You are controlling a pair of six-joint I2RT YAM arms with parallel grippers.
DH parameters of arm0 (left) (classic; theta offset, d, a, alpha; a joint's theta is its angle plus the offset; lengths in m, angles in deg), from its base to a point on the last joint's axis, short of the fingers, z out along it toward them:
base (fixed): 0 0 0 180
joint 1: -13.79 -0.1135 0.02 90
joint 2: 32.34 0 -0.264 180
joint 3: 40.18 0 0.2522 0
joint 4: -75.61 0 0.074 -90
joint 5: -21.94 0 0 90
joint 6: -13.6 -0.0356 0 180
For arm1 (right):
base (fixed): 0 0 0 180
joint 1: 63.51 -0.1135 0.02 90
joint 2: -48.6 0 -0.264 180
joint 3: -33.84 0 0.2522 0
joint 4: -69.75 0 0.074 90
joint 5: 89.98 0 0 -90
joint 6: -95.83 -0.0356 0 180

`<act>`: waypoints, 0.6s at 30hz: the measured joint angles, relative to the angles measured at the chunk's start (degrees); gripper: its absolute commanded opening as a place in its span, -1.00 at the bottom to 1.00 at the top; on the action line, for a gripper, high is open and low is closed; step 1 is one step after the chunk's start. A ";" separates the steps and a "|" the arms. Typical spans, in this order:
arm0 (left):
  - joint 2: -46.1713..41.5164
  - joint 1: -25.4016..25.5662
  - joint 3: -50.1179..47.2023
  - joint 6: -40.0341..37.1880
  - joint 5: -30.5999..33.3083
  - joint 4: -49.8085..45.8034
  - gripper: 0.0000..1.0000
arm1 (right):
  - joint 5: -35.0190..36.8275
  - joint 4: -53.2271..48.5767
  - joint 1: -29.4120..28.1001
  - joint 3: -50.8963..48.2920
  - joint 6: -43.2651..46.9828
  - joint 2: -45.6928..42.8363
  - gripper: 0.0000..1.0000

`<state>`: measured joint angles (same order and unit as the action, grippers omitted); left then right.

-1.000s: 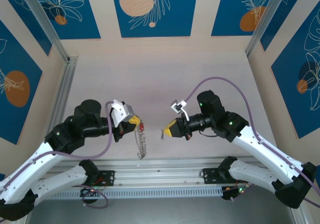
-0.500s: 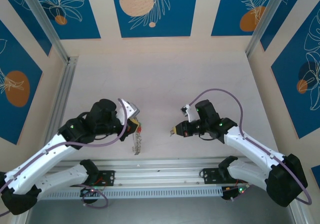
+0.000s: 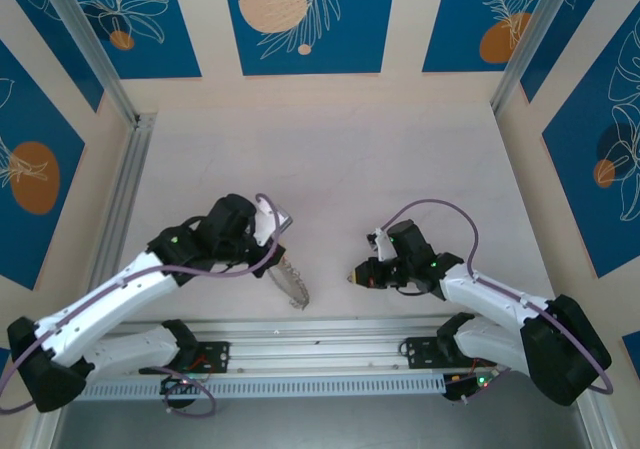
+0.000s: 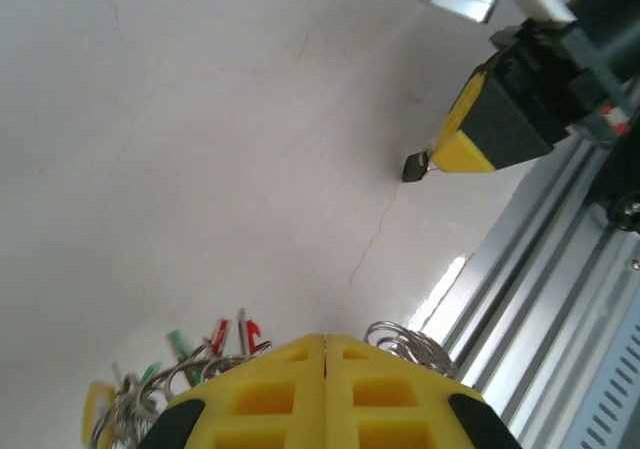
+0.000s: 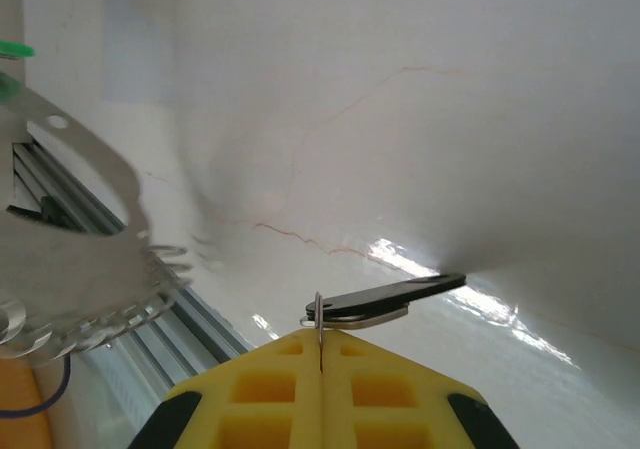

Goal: Put the keys on the keyring

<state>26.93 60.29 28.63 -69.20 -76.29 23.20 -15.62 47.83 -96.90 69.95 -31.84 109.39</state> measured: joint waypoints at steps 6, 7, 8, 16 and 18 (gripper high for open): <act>10.32 0.00 2.03 0.02 0.63 4.55 -1.00 | -0.20 1.97 3.96 -1.29 -0.28 -0.83 -1.00; 11.78 -0.02 2.49 0.00 0.66 5.73 -1.00 | -0.20 2.47 5.01 -1.51 -0.28 -0.59 -1.00; 13.14 -0.07 2.91 0.00 0.66 6.73 -1.00 | -0.17 2.93 6.01 -1.53 -0.26 -0.13 -1.00; 22.93 -1.27 4.92 0.00 -0.20 14.67 -1.00 | -0.07 10.97 12.68 -1.51 -0.31 8.57 -0.81; 24.76 -2.25 4.92 0.00 -0.83 16.35 -1.00 | -0.28 13.42 13.97 -1.51 -0.52 11.32 -0.77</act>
<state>51.69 58.04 33.55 -69.20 -77.12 39.55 -15.91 61.25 -82.93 68.44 -32.37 120.71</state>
